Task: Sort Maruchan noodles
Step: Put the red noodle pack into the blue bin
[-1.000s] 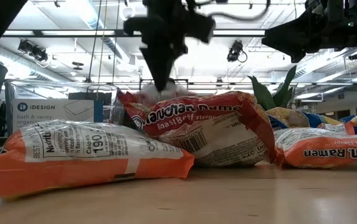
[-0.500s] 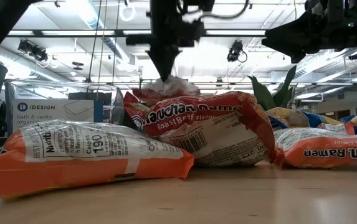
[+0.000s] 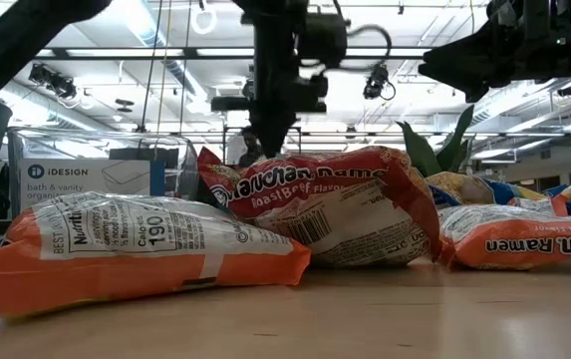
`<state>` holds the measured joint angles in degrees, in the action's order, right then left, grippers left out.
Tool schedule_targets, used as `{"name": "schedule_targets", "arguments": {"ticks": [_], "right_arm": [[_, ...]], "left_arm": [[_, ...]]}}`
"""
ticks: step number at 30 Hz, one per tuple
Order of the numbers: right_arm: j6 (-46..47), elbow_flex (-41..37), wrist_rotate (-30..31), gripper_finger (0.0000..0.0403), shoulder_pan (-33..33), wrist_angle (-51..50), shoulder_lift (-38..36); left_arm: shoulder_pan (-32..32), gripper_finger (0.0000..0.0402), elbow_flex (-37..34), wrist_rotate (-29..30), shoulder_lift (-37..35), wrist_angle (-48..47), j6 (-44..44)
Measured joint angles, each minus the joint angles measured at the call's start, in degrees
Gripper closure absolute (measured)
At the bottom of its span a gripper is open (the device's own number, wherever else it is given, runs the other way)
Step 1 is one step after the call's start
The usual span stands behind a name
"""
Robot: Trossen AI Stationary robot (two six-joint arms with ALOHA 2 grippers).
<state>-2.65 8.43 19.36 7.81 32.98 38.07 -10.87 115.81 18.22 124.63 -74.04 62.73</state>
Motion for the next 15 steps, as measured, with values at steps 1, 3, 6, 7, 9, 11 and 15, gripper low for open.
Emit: {"name": "schedule_targets", "arguments": {"ticks": [1, 3, 6, 7, 9, 11, 15], "right_arm": [[-0.11, -0.04, -0.01, 0.0233, 0.0, -0.15, 0.01], [-0.12, -0.04, -0.01, 0.0233, 0.0, -0.1, 0.09], [-0.45, -0.04, 0.01, 0.0233, -0.01, -0.05, 0.16], [-0.5, -0.04, 0.01, 0.0233, 0.0, -0.17, 0.14], [-0.52, -0.04, 0.0, 0.0233, 0.0, 0.01, 0.14], [-0.53, -0.04, 0.0, 0.0233, 0.0, 0.01, 0.17], [-0.53, -0.04, 0.01, 0.0233, 0.0, 0.4, 0.17]], "left_arm": [[0.0, 0.0392, -0.04, -0.13, 0.61, -0.26, 0.56], [0.02, 0.039, -0.04, -0.42, 1.13, -0.17, 0.95], [0.06, 0.0368, -0.04, -1.87, 1.16, -0.02, 0.93], [0.18, 0.0356, -0.04, -2.18, 1.16, 0.33, 0.89], [0.47, 0.033, -0.04, -1.42, 1.16, 0.47, -0.14], [1.06, 0.0302, -0.04, 2.58, 0.81, 0.24, -2.42], [3.22, 0.0255, 0.48, 10.22, -0.16, -0.15, -5.7]]}}
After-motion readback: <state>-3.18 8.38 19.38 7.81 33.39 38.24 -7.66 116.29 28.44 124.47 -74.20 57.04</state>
